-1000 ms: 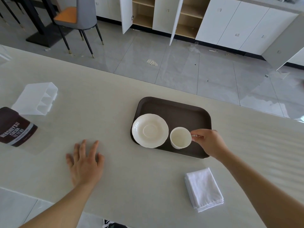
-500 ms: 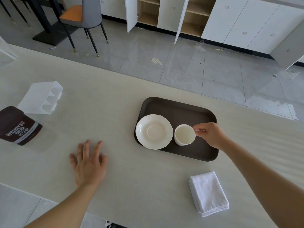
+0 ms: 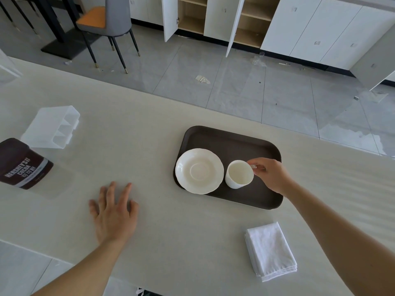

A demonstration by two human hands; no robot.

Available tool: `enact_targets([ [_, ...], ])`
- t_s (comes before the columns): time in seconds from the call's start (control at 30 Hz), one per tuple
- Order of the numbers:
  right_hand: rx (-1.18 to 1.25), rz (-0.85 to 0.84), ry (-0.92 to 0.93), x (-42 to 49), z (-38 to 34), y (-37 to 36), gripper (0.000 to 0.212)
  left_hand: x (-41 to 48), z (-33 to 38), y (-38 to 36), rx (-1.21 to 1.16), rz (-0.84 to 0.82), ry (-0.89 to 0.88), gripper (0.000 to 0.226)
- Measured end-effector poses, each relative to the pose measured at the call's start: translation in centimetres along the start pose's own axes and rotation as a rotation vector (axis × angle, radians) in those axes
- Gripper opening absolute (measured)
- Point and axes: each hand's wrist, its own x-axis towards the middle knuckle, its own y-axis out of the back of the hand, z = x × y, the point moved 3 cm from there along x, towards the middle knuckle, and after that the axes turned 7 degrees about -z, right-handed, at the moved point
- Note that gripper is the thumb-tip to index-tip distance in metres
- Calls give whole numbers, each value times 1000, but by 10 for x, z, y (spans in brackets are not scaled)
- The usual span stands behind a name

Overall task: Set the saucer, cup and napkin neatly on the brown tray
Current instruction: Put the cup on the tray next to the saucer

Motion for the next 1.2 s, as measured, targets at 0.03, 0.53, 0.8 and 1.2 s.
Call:
enact_targets([
  [0.03, 15, 11, -11, -2, 1, 0, 25, 0, 0, 0, 0, -2, 2, 55],
  [0.53, 126, 314, -225, -118, 32, -17, 21, -1, 1, 3, -28, -12, 16, 55],
  [0.8, -90, 114, -484, -167, 57, -50, 38, -1, 3, 6, -16, -19, 16, 57],
  [1.2, -85, -1, -661, -181, 51, -63, 30, -4, 7, 9, -45, -25, 18, 58],
])
